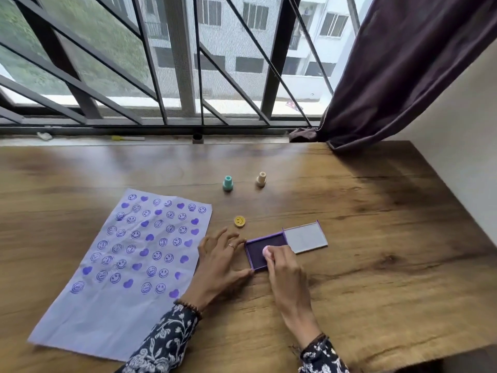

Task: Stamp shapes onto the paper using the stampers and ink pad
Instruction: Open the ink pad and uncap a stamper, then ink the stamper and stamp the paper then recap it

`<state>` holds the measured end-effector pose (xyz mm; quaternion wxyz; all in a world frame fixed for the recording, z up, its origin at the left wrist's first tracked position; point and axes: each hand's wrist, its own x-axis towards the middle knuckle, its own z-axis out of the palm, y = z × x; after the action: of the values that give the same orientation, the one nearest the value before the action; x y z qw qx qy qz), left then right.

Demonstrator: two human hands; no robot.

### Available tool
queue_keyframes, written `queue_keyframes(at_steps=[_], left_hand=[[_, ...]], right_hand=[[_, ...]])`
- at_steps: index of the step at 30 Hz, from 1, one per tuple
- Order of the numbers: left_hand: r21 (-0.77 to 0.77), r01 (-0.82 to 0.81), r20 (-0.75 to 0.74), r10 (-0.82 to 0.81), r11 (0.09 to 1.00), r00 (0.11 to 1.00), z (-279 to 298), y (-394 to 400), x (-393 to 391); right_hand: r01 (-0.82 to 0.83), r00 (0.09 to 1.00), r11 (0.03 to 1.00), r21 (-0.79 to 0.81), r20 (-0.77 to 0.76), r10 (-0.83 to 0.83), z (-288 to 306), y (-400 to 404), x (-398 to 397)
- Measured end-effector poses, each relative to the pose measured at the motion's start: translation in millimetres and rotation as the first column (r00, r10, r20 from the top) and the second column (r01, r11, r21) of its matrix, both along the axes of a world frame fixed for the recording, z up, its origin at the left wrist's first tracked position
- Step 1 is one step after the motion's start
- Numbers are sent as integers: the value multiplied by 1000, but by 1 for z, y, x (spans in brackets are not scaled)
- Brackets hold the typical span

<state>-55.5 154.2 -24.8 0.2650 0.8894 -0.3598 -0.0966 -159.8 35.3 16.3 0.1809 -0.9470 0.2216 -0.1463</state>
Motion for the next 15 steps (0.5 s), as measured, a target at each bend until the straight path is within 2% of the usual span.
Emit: queue_keyframes(at_steps=[5,11,13,15], left_hand=[[-12,-3,-26,3,1000,1000,-2,-1,-1],[41,20,-59,-18,999,998,5,-2,-1],[89,72,-79,-65,993,995,11,1,1],[123,125,-125,-110,984,986,21,10,6]], right_hand=[[-50,971,999,20,-234,53,6,-16,25],[-53,821,991,123,-560,114,31,-36,68],[-29,764,982,186,-629,142,35,-40,75],[37,760,969,243,-636,130,38,-44,74]])
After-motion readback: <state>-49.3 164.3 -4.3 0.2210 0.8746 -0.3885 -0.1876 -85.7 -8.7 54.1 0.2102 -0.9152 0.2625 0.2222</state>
